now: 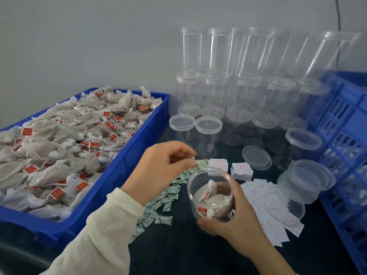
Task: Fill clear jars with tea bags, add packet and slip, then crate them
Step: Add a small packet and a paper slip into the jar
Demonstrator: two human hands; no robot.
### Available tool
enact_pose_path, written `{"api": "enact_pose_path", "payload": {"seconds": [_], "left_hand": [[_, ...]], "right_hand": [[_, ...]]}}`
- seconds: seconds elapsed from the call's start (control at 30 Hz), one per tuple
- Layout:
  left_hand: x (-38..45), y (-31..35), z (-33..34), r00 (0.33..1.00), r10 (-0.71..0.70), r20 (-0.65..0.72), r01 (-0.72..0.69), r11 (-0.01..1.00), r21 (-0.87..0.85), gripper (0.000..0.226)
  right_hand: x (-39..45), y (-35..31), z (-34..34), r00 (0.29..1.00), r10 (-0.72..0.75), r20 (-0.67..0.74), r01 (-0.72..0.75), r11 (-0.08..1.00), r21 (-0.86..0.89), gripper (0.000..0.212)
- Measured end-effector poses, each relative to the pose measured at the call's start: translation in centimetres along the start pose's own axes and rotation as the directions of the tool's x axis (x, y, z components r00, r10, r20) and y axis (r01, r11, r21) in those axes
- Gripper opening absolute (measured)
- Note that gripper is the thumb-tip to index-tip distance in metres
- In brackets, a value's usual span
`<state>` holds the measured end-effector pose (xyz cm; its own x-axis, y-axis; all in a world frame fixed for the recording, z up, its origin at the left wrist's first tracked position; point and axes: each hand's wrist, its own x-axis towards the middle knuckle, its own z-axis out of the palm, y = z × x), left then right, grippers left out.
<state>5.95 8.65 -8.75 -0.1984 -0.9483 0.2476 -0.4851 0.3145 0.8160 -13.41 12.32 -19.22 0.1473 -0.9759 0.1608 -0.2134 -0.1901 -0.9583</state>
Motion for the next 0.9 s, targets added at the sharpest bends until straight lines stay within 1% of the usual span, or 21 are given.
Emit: {"api": "enact_pose_path", "payload": {"seconds": [0.03,0.1,0.17,0.27,0.37,0.43,0.63,0.73,0.77,0.8,0.83,0.87,0.9], "left_hand": [[-0.3,0.9,0.2,0.998,0.035,0.048,-0.035,0.999,0.008,0.009],[-0.7,2.1,1.1,0.989,0.090,0.121,-0.100,0.992,0.082,0.008],[-0.9,2.4,2.1,0.980,0.119,0.158,-0.147,0.972,0.182,0.006],[-1.0,2.0,3.4,0.974,0.117,0.194,-0.175,0.933,0.313,0.006],[-1.4,1.6,4.3,0.973,0.110,0.203,-0.173,0.930,0.325,0.006],[-1.5,1.5,4.7,0.967,0.128,0.221,-0.200,0.916,0.348,0.008],[-1.1,2.0,5.1,0.951,0.167,0.260,-0.270,0.860,0.434,0.018],[-0.7,2.6,5.1,0.938,0.204,0.281,-0.307,0.864,0.398,0.016],[-0.4,2.8,5.0,0.938,0.233,0.255,-0.315,0.880,0.354,0.015],[0.0,2.9,5.0,0.947,0.264,0.185,-0.308,0.909,0.282,0.013],[0.6,2.8,5.0,0.958,0.278,0.070,-0.286,0.940,0.185,0.011],[1.4,2.6,5.1,0.965,0.256,-0.053,-0.250,0.963,0.098,0.009],[2.5,2.3,5.5,0.969,0.204,-0.142,-0.200,0.979,0.046,0.008]], "right_hand": [[0.0,0.0,0.0,1.000,0.001,0.003,-0.001,1.000,0.006,0.101],[0.1,0.1,-0.1,1.000,0.003,0.010,-0.003,1.000,0.023,0.102],[0.1,0.2,-0.2,1.000,0.002,0.009,-0.003,0.999,0.032,0.103],[-0.1,0.1,-0.3,1.000,-0.007,-0.013,0.007,0.999,0.037,0.101],[-0.1,0.1,-0.4,1.000,-0.029,-0.012,0.030,0.998,0.064,0.098],[-0.1,0.3,-0.6,0.999,-0.042,-0.009,0.043,0.996,0.079,0.096],[-0.3,0.8,-0.9,0.999,-0.036,-0.020,0.037,0.995,0.089,0.102],[-0.4,1.0,-1.3,0.998,-0.049,-0.025,0.051,0.995,0.082,0.100],[-0.4,1.0,-1.5,0.999,-0.047,-0.027,0.049,0.995,0.090,0.098],[-0.6,1.0,-1.7,0.999,-0.037,-0.031,0.040,0.994,0.100,0.097],[-0.7,1.0,-1.9,0.999,-0.027,-0.039,0.031,0.994,0.105,0.097],[-0.9,1.0,-2.2,0.998,-0.021,-0.051,0.027,0.994,0.104,0.097],[-1.2,1.0,-2.6,0.998,-0.021,-0.066,0.028,0.995,0.098,0.097]]}}
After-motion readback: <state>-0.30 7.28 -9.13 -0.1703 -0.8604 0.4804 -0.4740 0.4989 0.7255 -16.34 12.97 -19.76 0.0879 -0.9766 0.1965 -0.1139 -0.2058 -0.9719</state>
